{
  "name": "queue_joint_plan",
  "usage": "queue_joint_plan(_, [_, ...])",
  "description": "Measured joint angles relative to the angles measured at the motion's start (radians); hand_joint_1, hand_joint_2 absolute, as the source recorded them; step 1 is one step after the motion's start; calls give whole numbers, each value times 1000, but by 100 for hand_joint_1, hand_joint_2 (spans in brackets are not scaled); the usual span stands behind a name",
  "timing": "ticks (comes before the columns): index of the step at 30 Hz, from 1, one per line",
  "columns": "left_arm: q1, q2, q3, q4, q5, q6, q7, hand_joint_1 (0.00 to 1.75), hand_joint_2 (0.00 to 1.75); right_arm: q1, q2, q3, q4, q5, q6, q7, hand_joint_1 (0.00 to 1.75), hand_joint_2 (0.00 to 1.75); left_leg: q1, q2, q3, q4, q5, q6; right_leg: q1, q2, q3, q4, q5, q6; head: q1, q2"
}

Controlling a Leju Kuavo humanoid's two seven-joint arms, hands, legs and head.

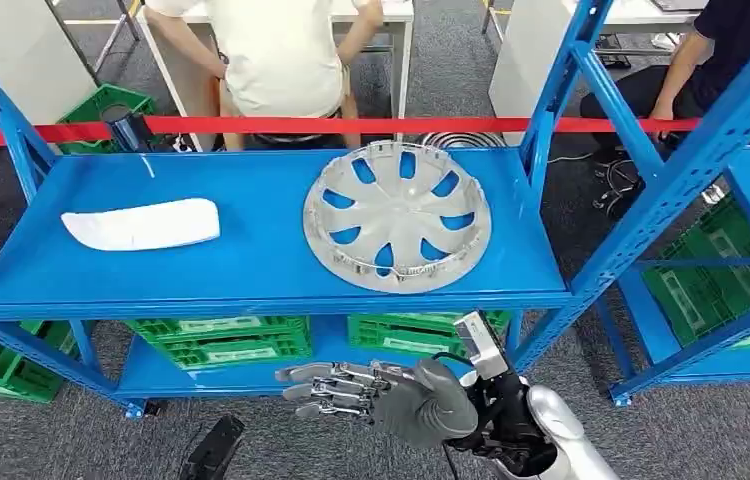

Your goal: Take the parts from the cabinet and place them on the table.

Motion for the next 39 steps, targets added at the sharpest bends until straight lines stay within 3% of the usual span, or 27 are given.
queue_joint_plan(2, [0,0,0,0,0,0,0,0,0,6,-3,-1,-1,1,0,0,0,0,-3,0,0,0,-3,6,-2,0,-86,164,-65,-12,0,0])
queue_joint_plan(4, [1,0,0,0,0,0,0,0,0,16,-9,-2,-1,2,-1,0,0,0,-7,-1,0,1,-6,9,-1,0,-167,303,-98,-9,1,0])
queue_joint_plan(5, [2,0,0,0,0,0,0,0,0,18,-11,-2,-1,2,-2,0,0,175,-7,-2,2,1,-9,9,-1,0,-169,292,-86,-2,0,0])
queue_joint_plan(6, [2,0,0,0,0,0,0,0,0,20,-11,-2,-1,2,-2,0,0,0,-7,-5,5,1,-11,8,-1,-1,-147,240,-59,8,1,0])
queue_joint_plan(8, [2,0,-1,0,-2,-2,0,0,0,20,-13,-5,-1,6,-4,-1,0,0,-7,-7,15,3,-19,2,-1,-3,-51,33,24,24,1,0])
queue_joint_plan(9, [2,0,-2,0,-2,-3,-1,0,0,20,-14,-7,-1,8,-5,-2,0,0,-9,-8,16,5,-24,-3,-1,-6,-22,-34,43,20,1,0])
queue_joint_plan(13, [2,0,-9,0,-3,-5,-4,0,0,31,-19,-16,-1,16,-6,-6,0,0,-12,-9,20,5,-54,-25,9,-2,-12,-37,28,-21,0,0])
queue_joint_plan(14, [1,1,-12,0,-6,-4,-5,0,0,32,-19,-16,-3,19,-6,-8,0,0,-9,-7,21,14,-57,-30,-5,-1,-2,-39,37,-28,0,0])
queue_joint_plan(15, [1,-1,-16,0,-8,-3,-5,0,0,34,-19,-17,-5,20,-6,-11,0,0,-8,-3,11,43,-70,-37,-4,0,7,-39,34,-31,-2,0])
queue_joint_plan(17, [1,-2,-20,0,-9,-1,-5,0,0,33,-19,-16,-6,24,-6,-15,0,0,-5,-1,-65,189,-144,-48,-2,-1,20,-38,27,-41,-3,0])
queue_joint_plan(18, [2,-2,-22,0,-9,0,-3,0,0,35,-19,-16,-6,26,-6,-15,0,175,-5,-1,-119,276,-173,-51,0,-1,23,-38,22,-46,-5,0])
queue_joint_plan(19, [3,-2,-24,1,-7,0,-3,0,0,39,-21,-16,-6,29,-7,-15,0,175,-5,0,-166,338,-181,-52,2,1,26,-38,16,-43,-4,0])
queue_joint_plan(21, [5,-2,-25,1,-3,0,-3,0,0,40,-23,-15,-6,33,-9,-15,0,175,-6,0,-178,305,-122,-45,7,6,39,-37,5,-44,-5,0])
queue_joint_plan(23, [5,-2,-27,1,0,1,-4,0,0,40,-23,-15,-6,45,-23,-14,0,175,-12,-1,-102,111,7,-19,19,8,66,-39,-12,-43,-5,0])
queue_joint_plan(24, [5,1,-28,1,2,2,-5,0,0,40,-23,-15,-6,63,-39,-10,0,175,-21,-2,-73,41,35,3,16,8,73,-41,-20,-45,-3,0])
queue_joint_plan(25, [5,4,-29,2,4,3,-5,0,0,37,-23,-15,-7,100,-65,-6,0,175,-24,4,-57,42,23,12,31,8,74,-39,-24,-38,6,0])
queue_joint_plan(26, [5,3,-31,2,6,5,-5,0,0,37,-24,-15,-7,144,-90,-1,0,175,-28,3,-58,34,23,13,17,8,72,-40,-26,-35,2,0])
queue_joint_plan(28, [9,4,-31,2,15,9,-5,0,0,38,-22,-16,-8,253,-167,3,0,175,-33,0,-58,30,21,20,13,7,73,-48,-28,-27,-4,0])
queue_joint_plan(29, [10,3,-32,1,23,11,-6,0,0,35,-21,-16,-11,327,-215,3,0,175,-27,1,-45,6,26,23,23,6,81,-56,-29,-24,-4,0])
queue_joint_plan(30, [12,2,-32,2,26,13,-8,0,0,34,-22,-17,-12,397,-257,3,0,175,-19,1,-27,-15,33,18,20,2,73,-39,-39,-24,-4,0])
queue_joint_plan(31, [11,2,-32,2,36,17,-11,0,0,21,-22,-16,-12,470,-321,3,0,175,-17,2,-17,-24,34,21,18,1,48,12,-59,-23,0,0])
queue_joint_plan(33, [11,-3,-32,2,47,20,-13,0,0,-3,-22,-8,-5,617,-417,3,0,175,-16,2,-17,-23,31,20,4,1,-50,176,-111,-21,0,0])
queue_joint_plan(34, [12,-6,-32,2,52,22,-13,0,0,-10,-22,-4,0,662,-453,3,0,175,-15,2,-17,-23,28,19,-3,1,-97,248,-126,-13,-1,0])
queue_joint_plan(35, [13,-8,-32,2,55,24,-13,0,0,-15,-22,0,5,696,-478,3,0,175,-14,1,-17,-22,26,16,-8,1,-118,273,-125,-5,0,0])
queue_joint_plan(37, [14,-14,-32,2,63,31,-11,0,0,-31,-22,16,13,810,-542,-2,0,175,-4,-4,-14,-12,15,2,-25,-2,-96,179,-58,38,0,0])
queue_joint_plan(38, [14,-17,-32,2,64,34,-10,0,0,-38,-22,22,15,852,-565,-5,0,175,2,-6,-14,2,6,-9,-33,-6,-52,74,-7,61,0,0])
queue_joint_plan(39, [14,-18,-32,2,65,37,-9,0,0,-44,-22,29,17,885,-584,-7,0,175,3,-7,-17,17,-5,-20,-41,-12,-19,-6,23,73,1,0])
